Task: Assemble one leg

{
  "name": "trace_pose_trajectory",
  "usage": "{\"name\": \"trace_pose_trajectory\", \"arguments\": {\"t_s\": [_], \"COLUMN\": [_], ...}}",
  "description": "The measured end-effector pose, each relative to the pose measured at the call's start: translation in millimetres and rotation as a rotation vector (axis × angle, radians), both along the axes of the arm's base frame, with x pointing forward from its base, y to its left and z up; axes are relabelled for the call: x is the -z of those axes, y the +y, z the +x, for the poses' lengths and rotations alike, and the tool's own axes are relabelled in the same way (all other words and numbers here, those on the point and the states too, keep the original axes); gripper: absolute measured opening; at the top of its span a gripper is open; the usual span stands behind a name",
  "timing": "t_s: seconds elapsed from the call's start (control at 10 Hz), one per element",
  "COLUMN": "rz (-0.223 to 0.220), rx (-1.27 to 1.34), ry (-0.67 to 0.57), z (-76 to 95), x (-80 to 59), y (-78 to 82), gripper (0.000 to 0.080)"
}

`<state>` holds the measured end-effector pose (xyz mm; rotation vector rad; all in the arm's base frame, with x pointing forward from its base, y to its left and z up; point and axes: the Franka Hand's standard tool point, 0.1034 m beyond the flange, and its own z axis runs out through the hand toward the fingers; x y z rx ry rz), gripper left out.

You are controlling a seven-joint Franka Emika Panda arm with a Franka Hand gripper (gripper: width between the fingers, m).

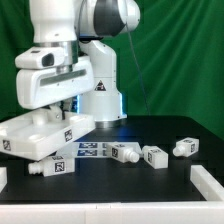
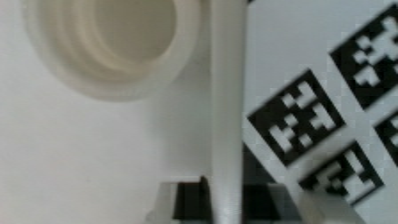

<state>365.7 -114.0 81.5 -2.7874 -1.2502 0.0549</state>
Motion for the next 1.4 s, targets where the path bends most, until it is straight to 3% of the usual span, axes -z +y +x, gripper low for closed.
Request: {"name": "trace_pose_trajectory", "arguments": {"t_s": [0.3,0.4,0.6,0.8,1.2,1.4], "rz": [-0.008,-0.026,-0.032,-0.056,-0.054,-0.054], "rx": [0.007,-0.040,-0.150,-0.312,-0.298,-0.367], "ry": [0.006,-0.042,-0.085,-0.106,-0.097,-0.097], "z": [-0.5,5.5,28.5,57.5,52.9,60.6], "x": [0.2,-2.6,-9.4,-15.2,-12.2,-7.9], "y": [2.0,9.6,36.0,72.7,68.2,73.8], "gripper": [0.0055,0.0055,0.0055,0.0055,0.0055,0.0055]}}
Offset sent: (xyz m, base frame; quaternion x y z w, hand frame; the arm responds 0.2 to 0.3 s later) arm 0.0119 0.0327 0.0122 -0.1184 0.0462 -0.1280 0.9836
